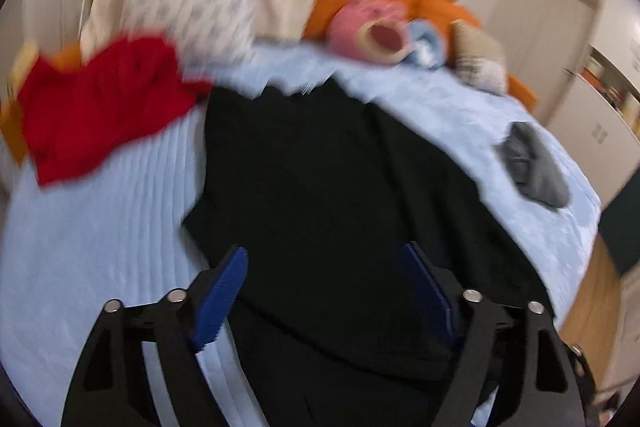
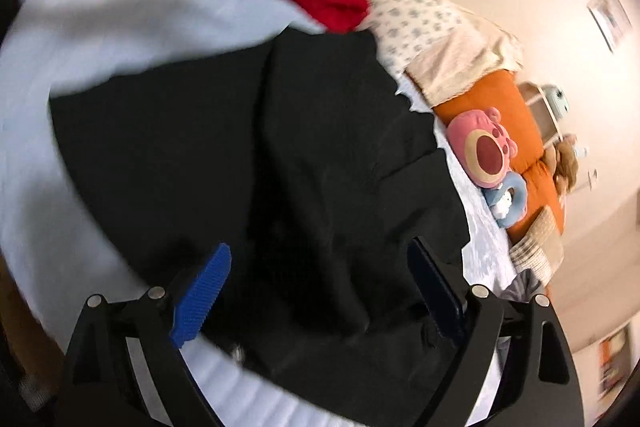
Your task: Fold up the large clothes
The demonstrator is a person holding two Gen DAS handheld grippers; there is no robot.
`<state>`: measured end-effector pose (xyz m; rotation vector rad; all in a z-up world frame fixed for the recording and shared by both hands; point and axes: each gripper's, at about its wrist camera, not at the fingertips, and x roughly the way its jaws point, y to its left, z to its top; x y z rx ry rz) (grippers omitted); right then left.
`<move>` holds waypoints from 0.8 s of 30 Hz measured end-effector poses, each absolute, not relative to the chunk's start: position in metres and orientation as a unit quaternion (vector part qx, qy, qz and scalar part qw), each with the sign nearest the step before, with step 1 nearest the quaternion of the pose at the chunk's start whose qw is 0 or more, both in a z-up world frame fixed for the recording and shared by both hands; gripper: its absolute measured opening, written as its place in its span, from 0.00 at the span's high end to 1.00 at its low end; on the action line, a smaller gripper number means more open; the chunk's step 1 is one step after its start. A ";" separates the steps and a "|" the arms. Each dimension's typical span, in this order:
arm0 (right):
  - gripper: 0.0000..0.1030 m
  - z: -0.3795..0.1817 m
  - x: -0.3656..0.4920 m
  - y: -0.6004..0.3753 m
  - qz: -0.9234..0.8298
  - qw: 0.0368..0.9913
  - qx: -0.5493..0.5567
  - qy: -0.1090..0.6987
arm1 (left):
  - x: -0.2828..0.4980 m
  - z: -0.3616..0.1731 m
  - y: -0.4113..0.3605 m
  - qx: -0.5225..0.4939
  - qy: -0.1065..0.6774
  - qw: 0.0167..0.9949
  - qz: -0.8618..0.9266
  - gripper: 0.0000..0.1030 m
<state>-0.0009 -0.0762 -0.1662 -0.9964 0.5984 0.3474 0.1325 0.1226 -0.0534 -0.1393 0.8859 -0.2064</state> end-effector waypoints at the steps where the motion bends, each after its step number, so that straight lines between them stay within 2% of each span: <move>1: 0.31 -0.175 0.001 -0.077 0.156 0.812 -0.479 0.295 | 0.143 -0.072 0.127 -0.075 0.442 0.890 -0.089 0.27; 2: 0.51 -0.182 0.006 -0.080 0.163 0.805 -0.476 0.315 | 0.151 -0.085 0.133 -0.082 0.450 0.886 -0.082 0.28; 5: 0.84 -0.177 0.011 -0.088 0.194 0.811 -0.439 0.334 | 0.169 -0.116 0.145 -0.089 0.473 0.874 -0.062 0.28; 8: 0.87 -0.152 0.000 -0.094 0.213 0.832 -0.403 0.315 | 0.182 -0.129 0.153 -0.086 0.482 0.870 -0.055 0.28; 11: 0.86 -0.140 -0.007 -0.100 0.239 0.836 -0.372 0.326 | 0.195 -0.139 0.162 -0.075 0.490 0.868 -0.038 0.28; 15: 0.84 -0.172 0.004 -0.102 0.243 0.808 -0.385 0.375 | 0.198 -0.156 0.170 -0.069 0.518 0.852 -0.023 0.29; 17: 0.81 -0.171 0.003 -0.099 0.239 0.814 -0.382 0.366 | 0.197 -0.170 0.170 -0.045 0.537 0.842 -0.016 0.30; 20: 0.43 -0.150 -0.010 -0.093 0.268 0.824 -0.352 0.354 | 0.189 -0.178 0.179 -0.057 0.537 0.842 -0.021 0.29; 22: 0.40 -0.128 -0.031 -0.081 0.297 0.830 -0.350 0.315 | 0.182 -0.172 0.186 -0.075 0.525 0.848 -0.026 0.29; 24: 0.32 -0.114 -0.047 -0.063 0.333 0.829 -0.342 0.293 | 0.174 -0.166 0.192 -0.073 0.511 0.856 -0.025 0.30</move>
